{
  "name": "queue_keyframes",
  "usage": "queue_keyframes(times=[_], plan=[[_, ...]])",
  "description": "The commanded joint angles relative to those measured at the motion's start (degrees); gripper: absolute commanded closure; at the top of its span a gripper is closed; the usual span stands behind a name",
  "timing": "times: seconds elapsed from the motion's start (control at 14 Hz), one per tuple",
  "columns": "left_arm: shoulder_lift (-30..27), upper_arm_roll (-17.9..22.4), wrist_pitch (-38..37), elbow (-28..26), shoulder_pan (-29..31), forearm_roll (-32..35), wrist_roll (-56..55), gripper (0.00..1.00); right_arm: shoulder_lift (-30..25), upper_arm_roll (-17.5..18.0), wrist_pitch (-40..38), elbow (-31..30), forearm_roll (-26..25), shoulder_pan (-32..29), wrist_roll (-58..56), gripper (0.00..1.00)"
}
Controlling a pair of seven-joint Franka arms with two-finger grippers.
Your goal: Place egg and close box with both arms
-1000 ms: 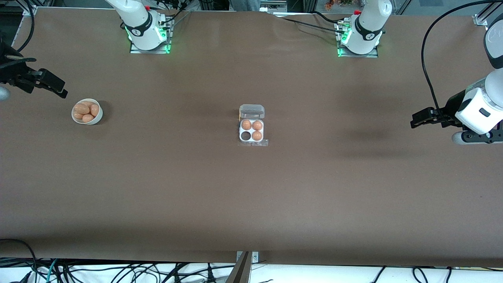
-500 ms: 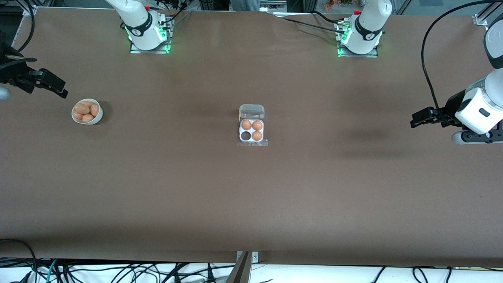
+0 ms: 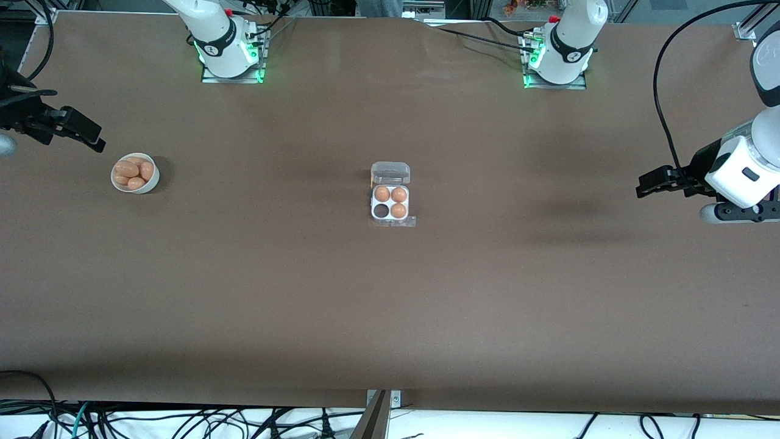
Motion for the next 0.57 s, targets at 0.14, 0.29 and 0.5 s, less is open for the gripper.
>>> queue_keyframes(times=[0.14,0.29,0.5], plan=[[0.40,-0.28,-1.17,1.09,0.66,-0.98,1.56,0.00,0.31,0.18,-0.86,0.96,0.82,-0.21,-0.75,0.00],[0.40,-0.28,-1.17,1.17,0.66,-0.98,1.56,0.00,0.31,0.18,-0.86,0.96,0.82,-0.21,-0.66,0.00],[0.40,-0.28,-1.17,1.17,0.66,-0.98,1.56,0.00,1.88,0.27,-0.86,1.05,0.38,0.05,-1.53,0.00]])
